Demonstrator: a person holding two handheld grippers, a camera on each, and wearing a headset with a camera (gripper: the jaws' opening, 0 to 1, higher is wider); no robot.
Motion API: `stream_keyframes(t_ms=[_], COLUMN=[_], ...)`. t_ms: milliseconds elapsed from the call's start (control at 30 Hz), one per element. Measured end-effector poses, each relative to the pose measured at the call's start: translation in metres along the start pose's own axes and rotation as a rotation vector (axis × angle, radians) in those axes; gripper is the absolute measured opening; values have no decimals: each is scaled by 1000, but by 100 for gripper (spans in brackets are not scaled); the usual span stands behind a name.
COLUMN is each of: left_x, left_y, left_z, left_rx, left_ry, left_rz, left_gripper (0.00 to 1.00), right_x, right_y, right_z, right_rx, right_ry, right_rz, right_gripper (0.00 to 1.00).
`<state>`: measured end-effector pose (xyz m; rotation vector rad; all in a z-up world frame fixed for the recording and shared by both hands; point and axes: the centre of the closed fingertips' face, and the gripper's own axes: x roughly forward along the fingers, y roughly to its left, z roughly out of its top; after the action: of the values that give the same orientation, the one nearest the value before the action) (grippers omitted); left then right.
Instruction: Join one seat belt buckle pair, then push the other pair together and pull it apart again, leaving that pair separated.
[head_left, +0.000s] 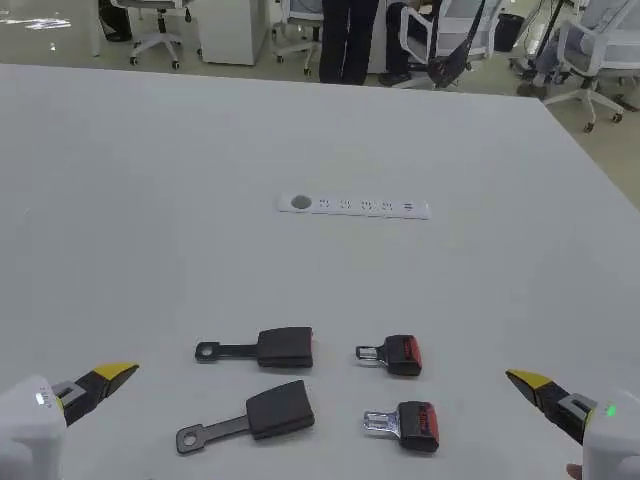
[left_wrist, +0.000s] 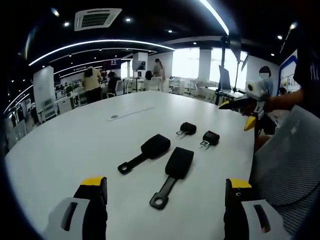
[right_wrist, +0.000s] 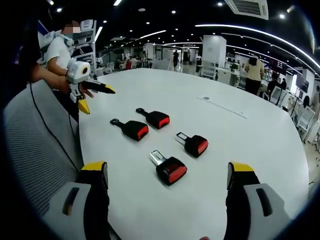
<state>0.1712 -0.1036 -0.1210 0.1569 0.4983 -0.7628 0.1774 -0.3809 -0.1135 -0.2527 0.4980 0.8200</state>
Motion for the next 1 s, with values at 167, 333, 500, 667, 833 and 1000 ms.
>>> stream_keyframes(t_ms=[167, 333, 500, 667, 833, 1000], left_x=[0, 0, 0, 1, 0, 1], left_y=[-1, -1, 0, -1, 1, 2], left_z=[2, 2, 2, 2, 1, 1], left_rx=[2, 1, 0, 2, 2, 2], left_ry=[-1, -2, -3, -4, -4, -8], left_rz=[1, 0, 0, -2, 1, 1], left_gripper=[100, 100, 100, 100, 100, 100], right_x=[0, -1, -2, -2, -2, -2], right_y=[1, 2, 3, 2, 1, 1], right_z=[0, 1, 2, 2, 0, 1], right_rx=[-1, -1, -2, -2, -3, -5], right_ry=[-1, -1, -4, -6, -4, -6], right_rz=[-1, -3, -6, -8, -6, -7], right_gripper=[99, 99, 99, 99, 99, 99])
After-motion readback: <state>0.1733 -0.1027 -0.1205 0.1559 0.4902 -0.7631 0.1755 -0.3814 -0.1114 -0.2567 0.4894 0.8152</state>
